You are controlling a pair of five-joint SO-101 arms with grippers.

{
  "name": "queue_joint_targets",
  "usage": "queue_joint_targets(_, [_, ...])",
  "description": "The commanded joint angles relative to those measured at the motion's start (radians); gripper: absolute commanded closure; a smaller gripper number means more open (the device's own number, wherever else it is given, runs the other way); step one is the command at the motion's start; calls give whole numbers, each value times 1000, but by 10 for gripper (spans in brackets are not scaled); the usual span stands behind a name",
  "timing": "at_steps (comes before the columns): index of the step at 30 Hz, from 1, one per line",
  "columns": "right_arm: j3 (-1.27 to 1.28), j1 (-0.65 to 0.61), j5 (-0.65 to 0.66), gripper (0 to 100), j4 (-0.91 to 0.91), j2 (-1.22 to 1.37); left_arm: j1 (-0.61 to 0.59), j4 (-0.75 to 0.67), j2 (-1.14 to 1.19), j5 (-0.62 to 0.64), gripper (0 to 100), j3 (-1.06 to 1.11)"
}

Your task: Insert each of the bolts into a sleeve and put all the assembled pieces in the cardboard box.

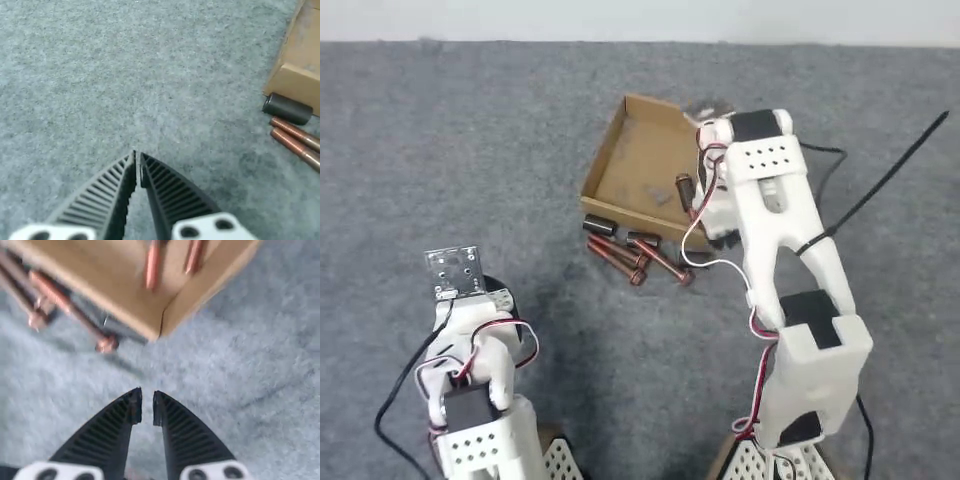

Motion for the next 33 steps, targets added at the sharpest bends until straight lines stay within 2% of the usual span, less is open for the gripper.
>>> queue_joint_targets(1, [81,10,98,982,38,-139,-5,-28,-15,-9,988,-10])
queue_joint_targets(4, [204,8,135,979,38,-234,-5,-26,-15,-9,988,-10])
queue_joint_targets(12, [471,10,133,978,-48,-447,-5,-21,-15,-9,988,-10])
queue_joint_targets(17, [623,8,141,978,-153,-486,-5,-21,-15,-9,988,-10])
queue_joint_targets(22, [657,4,143,978,-246,-486,-5,-21,-15,-9,988,-10])
queue_joint_targets(28, [672,-81,143,978,-395,-483,-5,-21,-15,-9,988,-10])
queue_joint_targets(33, [804,-136,143,980,-665,-483,-6,-21,-15,-9,988,-10])
